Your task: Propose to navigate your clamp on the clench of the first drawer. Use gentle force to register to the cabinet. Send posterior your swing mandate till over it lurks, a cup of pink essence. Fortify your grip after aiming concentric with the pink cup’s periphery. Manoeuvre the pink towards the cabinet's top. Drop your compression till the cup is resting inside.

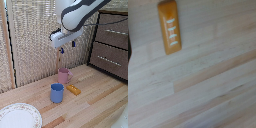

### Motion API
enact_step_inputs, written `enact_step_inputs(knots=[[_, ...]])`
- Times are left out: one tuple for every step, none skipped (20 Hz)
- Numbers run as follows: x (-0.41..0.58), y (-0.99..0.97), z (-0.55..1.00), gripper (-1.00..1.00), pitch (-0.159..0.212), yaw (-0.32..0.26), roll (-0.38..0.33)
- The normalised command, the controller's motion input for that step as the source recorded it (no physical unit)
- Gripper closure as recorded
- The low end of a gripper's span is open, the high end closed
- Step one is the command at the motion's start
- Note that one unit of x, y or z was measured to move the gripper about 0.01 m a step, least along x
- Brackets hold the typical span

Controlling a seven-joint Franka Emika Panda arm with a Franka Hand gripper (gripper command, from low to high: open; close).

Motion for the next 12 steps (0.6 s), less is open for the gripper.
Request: enact_step_inputs(knots=[[-0.131, -0.15, 0.02, -1.0, 0.014, 0.065, -0.375], [-0.14, -0.15, 0.03, -1.0, 0.021, 0.061, -0.375], [-0.151, -0.15, 0.03, -1.0, 0.027, 0.061, -0.375], [-0.157, -0.15, 0.03, -1.0, 0.029, 0.061, -0.375], [-0.157, -0.15, 0.02, -1.0, 0.028, 0.062, -0.375], [-0.163, -0.16, 0.0, -1.0, 0.027, 0.063, -0.375], [-0.174, -0.16, 0.0, -1.0, 0.025, 0.066, -0.375], [-0.171, -0.16, 0.0, -1.0, 0.025, 0.066, -0.375], [-0.171, -0.15, 0.0, -1.0, 0.024, 0.069, -0.375], [-0.166, -0.15, 0.0, -1.0, 0.008, 0.076, -0.375], [-0.163, -0.16, 0.0, -1.0, 0.0, 0.086, -0.375], [-0.163, -0.16, 0.0, -1.0, 0.0, 0.088, -0.375]])
